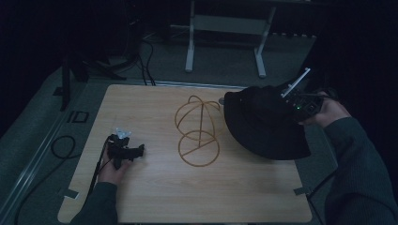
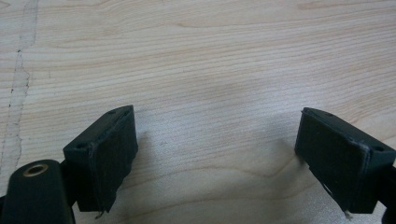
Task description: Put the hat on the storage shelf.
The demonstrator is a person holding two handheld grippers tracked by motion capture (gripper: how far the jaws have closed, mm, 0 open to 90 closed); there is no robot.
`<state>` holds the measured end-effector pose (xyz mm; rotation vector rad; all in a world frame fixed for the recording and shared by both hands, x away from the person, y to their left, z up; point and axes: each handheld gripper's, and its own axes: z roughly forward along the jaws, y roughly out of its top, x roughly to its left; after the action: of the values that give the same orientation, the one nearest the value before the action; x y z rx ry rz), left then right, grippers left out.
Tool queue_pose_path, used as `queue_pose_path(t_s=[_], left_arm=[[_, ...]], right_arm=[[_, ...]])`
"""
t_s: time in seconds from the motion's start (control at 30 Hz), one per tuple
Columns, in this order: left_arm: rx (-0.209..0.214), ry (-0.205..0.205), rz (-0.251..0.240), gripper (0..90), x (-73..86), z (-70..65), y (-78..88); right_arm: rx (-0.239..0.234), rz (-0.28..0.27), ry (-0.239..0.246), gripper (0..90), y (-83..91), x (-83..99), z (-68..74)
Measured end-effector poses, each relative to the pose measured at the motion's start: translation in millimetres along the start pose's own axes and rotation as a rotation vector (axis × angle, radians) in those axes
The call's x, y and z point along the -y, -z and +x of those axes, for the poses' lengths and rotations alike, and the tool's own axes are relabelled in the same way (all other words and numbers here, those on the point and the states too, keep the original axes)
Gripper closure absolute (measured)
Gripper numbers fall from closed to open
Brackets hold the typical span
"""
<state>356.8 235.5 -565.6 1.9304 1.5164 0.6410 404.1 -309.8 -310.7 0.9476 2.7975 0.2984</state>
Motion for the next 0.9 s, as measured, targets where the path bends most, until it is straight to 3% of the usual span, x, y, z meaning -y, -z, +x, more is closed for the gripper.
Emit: queue_pose_path(t_s=[0.9], left_arm=[[0.000,-0.001,0.001,13.3,0.0,0.0,0.1]], right_arm=[[-0.002,-0.080,0.053,85.8,41.9,2.2,5.7]])
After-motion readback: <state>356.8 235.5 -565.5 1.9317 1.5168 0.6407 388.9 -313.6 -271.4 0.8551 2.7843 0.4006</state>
